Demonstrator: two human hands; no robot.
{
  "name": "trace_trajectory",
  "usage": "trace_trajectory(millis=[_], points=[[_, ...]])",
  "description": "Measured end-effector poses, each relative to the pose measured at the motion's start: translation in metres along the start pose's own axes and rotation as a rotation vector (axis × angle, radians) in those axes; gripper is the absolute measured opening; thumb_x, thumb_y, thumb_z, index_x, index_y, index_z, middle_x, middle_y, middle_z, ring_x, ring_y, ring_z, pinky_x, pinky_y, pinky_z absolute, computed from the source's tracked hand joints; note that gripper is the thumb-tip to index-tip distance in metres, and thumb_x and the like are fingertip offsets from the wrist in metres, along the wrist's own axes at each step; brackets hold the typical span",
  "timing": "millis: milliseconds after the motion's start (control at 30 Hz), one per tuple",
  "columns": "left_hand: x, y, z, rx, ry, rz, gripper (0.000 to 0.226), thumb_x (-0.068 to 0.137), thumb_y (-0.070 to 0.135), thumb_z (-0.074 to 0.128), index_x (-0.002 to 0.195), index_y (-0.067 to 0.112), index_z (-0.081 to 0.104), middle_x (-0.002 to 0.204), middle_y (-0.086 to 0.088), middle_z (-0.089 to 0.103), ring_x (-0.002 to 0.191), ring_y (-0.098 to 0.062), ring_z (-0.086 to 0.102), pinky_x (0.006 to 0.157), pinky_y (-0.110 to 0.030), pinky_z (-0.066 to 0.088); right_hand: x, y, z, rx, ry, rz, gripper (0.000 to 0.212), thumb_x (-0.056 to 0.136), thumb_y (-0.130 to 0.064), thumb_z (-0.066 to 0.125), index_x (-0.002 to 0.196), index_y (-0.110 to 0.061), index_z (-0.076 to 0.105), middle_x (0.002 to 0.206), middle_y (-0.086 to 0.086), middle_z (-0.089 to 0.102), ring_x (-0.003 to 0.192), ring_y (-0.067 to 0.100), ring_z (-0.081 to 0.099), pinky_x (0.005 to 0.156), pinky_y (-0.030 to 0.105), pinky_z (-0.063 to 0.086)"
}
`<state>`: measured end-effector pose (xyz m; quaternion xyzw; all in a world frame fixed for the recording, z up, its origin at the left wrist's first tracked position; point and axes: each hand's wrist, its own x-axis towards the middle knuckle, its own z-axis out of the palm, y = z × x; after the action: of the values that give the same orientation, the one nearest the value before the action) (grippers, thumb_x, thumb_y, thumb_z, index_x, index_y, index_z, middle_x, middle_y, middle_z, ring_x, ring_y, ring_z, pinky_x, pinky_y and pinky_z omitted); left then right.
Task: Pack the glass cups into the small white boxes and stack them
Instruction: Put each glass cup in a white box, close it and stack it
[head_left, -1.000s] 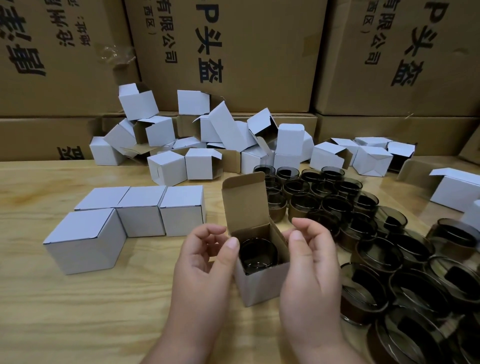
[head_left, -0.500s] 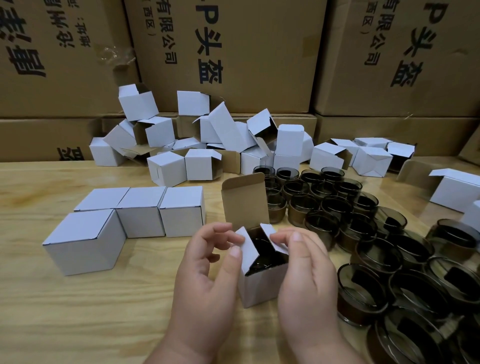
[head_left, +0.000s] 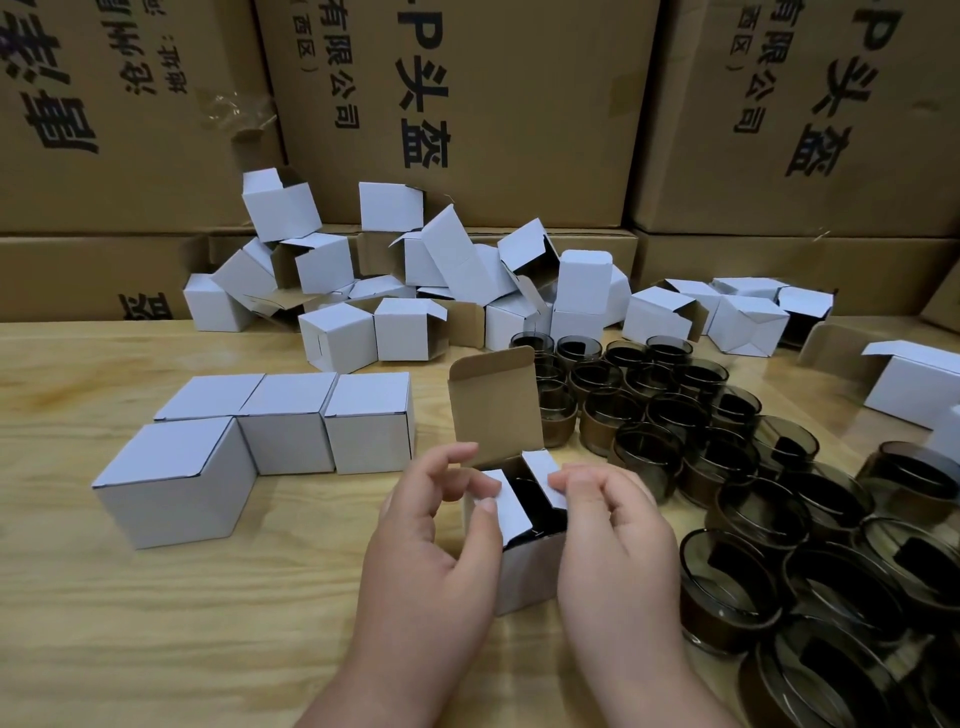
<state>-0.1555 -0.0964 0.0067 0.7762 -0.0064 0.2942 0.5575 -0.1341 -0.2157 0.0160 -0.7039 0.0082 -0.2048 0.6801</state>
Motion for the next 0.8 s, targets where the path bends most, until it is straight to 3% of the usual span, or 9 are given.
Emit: trace_trajectory(millis=[100, 200, 300, 367, 467, 600, 667, 800], points=[[0.0002, 0.0006, 0.0002, -0.021, 0.013, -0.022, 0.047, 0.083, 0.027, 0.065, 0.114, 0.060, 0.053, 0.107, 0.022, 0.065, 0.112, -0.006, 0.059, 0.084, -0.010, 0.041, 0.0017, 0.0039, -0.0014, -0.054, -0.020, 0.058, 0.019, 0.093, -0.017, 0.061, 0.080, -0.028, 0.068, 0.094, -0.011, 0.067, 0.073, -0.003, 0.059, 0.059, 0.011, 0.041], [0.0023, 0.0008, 0.0006, -0.040, 0.050, -0.059, 0.056, 0.074, 0.032, 0.067, 0.116, 0.064, 0.049, 0.111, 0.031, 0.054, 0.118, -0.002, 0.052, 0.093, -0.022, 0.040, 0.0023, 0.0048, -0.0018, -0.054, -0.034, 0.088, 0.016, 0.091, -0.014, 0.061, 0.088, -0.029, 0.065, 0.096, -0.008, 0.067, 0.072, -0.001, 0.061, 0.058, 0.014, 0.043], [0.0045, 0.0012, 0.0008, -0.088, 0.048, -0.108, 0.067, 0.071, 0.034, 0.068, 0.119, 0.073, 0.041, 0.116, 0.038, 0.051, 0.115, 0.004, 0.050, 0.094, -0.026, 0.044, 0.0028, 0.0036, -0.0013, -0.026, -0.051, 0.092, 0.022, 0.089, -0.009, 0.059, 0.092, -0.031, 0.064, 0.090, -0.015, 0.069, 0.076, -0.003, 0.063, 0.057, 0.009, 0.044], [0.0055, 0.0022, 0.0011, -0.139, 0.021, -0.162, 0.072, 0.071, 0.035, 0.068, 0.117, 0.079, 0.036, 0.119, 0.041, 0.054, 0.114, 0.008, 0.050, 0.097, -0.031, 0.048, 0.0031, 0.0025, -0.0012, -0.014, -0.064, 0.088, 0.027, 0.089, -0.006, 0.057, 0.094, -0.032, 0.062, 0.090, -0.029, 0.066, 0.078, -0.009, 0.063, 0.058, 0.006, 0.044], [0.0053, 0.0036, 0.0005, -0.162, -0.001, -0.192, 0.074, 0.073, 0.033, 0.068, 0.123, 0.076, 0.033, 0.119, 0.036, 0.060, 0.116, 0.005, 0.053, 0.102, -0.042, 0.050, 0.0032, 0.0029, -0.0008, -0.013, -0.071, 0.083, 0.029, 0.089, -0.005, 0.057, 0.096, -0.033, 0.061, 0.092, -0.038, 0.062, 0.082, -0.014, 0.062, 0.060, 0.003, 0.043], [0.0034, 0.0058, -0.0004, -0.131, 0.010, -0.129, 0.075, 0.075, 0.031, 0.069, 0.122, 0.080, 0.035, 0.119, 0.027, 0.061, 0.117, 0.003, 0.053, 0.096, -0.033, 0.045, 0.0040, 0.0063, -0.0017, -0.013, -0.062, 0.102, 0.028, 0.090, -0.007, 0.058, 0.098, -0.034, 0.061, 0.090, -0.022, 0.068, 0.078, -0.013, 0.063, 0.058, 0.004, 0.043], [0.0030, 0.0043, -0.0006, -0.106, 0.006, -0.101, 0.076, 0.083, 0.024, 0.074, 0.125, 0.075, 0.037, 0.120, 0.024, 0.061, 0.119, 0.002, 0.052, 0.094, -0.027, 0.042, 0.0047, 0.0075, -0.0019, -0.008, -0.064, 0.108, 0.027, 0.091, -0.009, 0.059, 0.099, -0.035, 0.061, 0.089, -0.025, 0.067, 0.075, -0.010, 0.064, 0.056, 0.006, 0.044], [0.0029, 0.0021, -0.0017, 0.004, -0.011, -0.004, 0.058, 0.088, 0.006, 0.073, 0.113, 0.057, 0.062, 0.117, 0.024, 0.063, 0.123, -0.005, 0.054, 0.103, -0.032, 0.045, 0.0058, 0.0088, -0.0015, 0.019, -0.054, 0.102, 0.020, 0.093, -0.012, 0.063, 0.098, -0.031, 0.064, 0.090, -0.025, 0.069, 0.075, -0.003, 0.066, 0.058, 0.011, 0.047]])
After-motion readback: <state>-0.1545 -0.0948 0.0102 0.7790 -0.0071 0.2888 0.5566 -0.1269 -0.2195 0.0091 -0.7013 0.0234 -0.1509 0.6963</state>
